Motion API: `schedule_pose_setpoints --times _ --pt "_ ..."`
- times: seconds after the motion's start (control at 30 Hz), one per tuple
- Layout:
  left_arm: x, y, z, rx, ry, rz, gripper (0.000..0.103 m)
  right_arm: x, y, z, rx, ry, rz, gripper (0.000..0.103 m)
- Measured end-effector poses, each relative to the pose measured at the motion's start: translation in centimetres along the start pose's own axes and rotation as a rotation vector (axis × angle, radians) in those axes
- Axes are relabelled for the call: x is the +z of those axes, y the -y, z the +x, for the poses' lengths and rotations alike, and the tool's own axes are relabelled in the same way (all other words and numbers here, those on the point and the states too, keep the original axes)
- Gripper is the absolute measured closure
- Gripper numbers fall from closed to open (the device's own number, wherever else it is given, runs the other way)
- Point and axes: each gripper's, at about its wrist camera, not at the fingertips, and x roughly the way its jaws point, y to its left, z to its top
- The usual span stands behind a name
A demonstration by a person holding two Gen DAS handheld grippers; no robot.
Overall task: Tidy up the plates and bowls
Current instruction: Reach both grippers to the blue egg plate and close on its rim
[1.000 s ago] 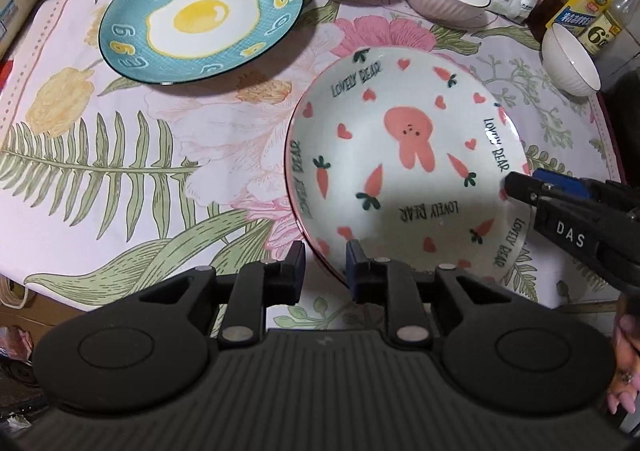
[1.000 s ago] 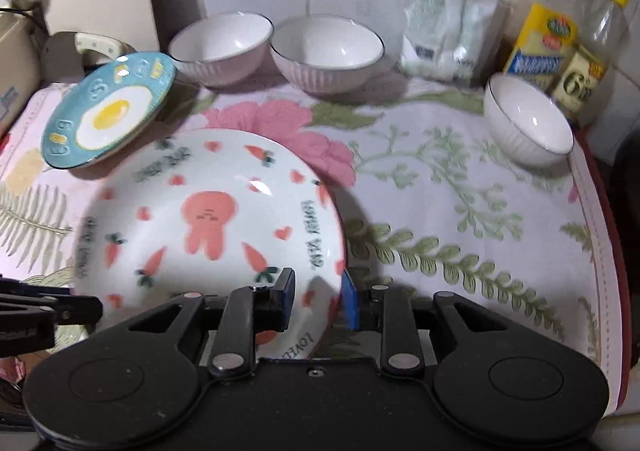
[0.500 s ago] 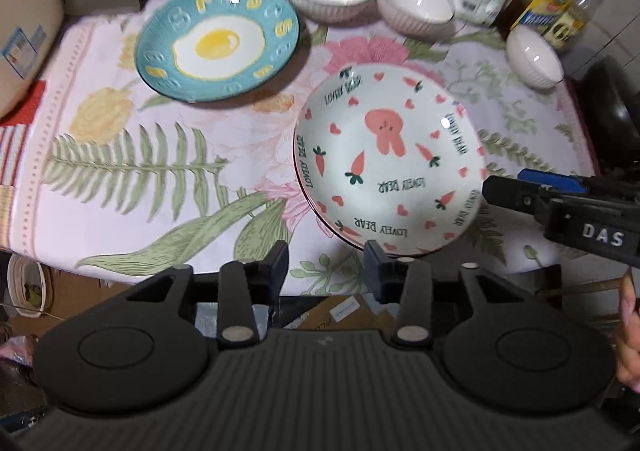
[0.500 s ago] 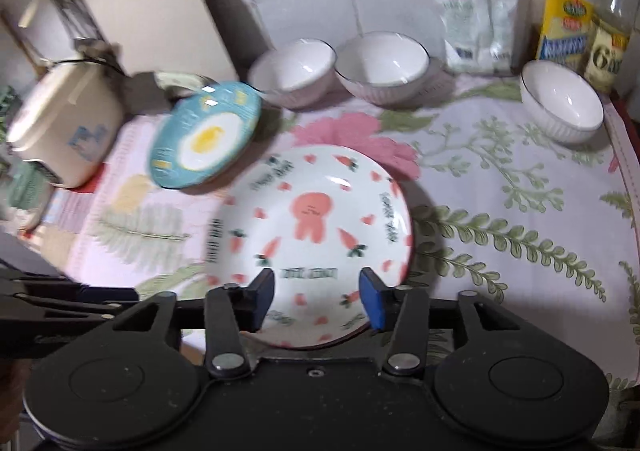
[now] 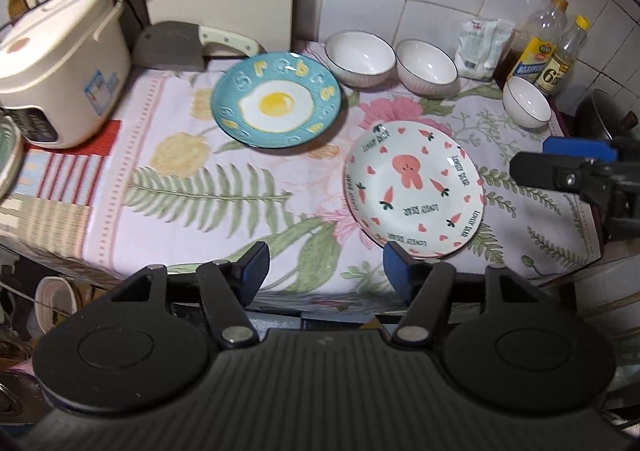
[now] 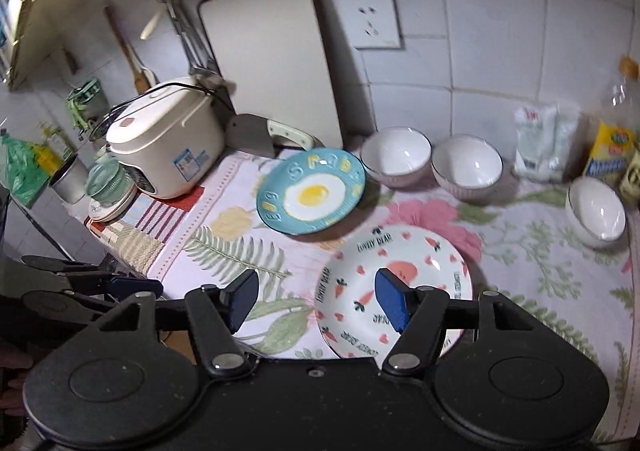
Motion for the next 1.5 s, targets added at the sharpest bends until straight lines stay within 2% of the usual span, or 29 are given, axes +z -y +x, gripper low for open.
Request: schedule_pose_setpoints --times 0.27,0.47,0.6,0.73,0.83,0.93,1.13,1.37,1.5 --pt "0.6 -0.4 -2.9 0.015 0.066 -0.016 0.036 2.1 -2.2 -1.4 0.039 0.037 -0.079 0.032" --pt "2.1 -0.6 -3.2 0.016 0.109 -0.003 0.030 4.2 -2.3 -0.8 0.069 0.061 -0.115 0.032" --pt "3.6 -1.4 -2.4 0.052 0.139 -0.017 0.028 6.0 -1.5 0.9 0.096 0.082 -0.125 0.032" --pt "5.0 -2.3 -2.2 0.087 0.232 -0.026 0.028 6.9 -0.5 3.2 0.145 0.162 -0.136 0.032" --pt "5.9 -3.1 -2.0 0.150 0.304 -0.059 0.028 7.9 -0.4 5.1 0.126 0.143 -0.128 0.032" --pt "7.0 -4.0 -1.1 0.151 0.339 -0.094 0.028 8.4 -0.1 6.8 0.151 0.129 -0.121 0.032" --pt "8.6 -5.8 3.8 0.119 0.313 -0.151 0.028 8.4 1.6 12.8 0.142 0.071 -0.090 0.032" --pt "8.7 -7.1 11.2 0.096 0.197 -0.212 0.029 7.9 3.8 19.9 0.151 -0.025 0.022 0.035" --pt "8.8 -7.5 14.8 0.106 0.151 -0.220 0.029 7.2 4.5 23.0 0.121 -0.051 0.018 0.035"
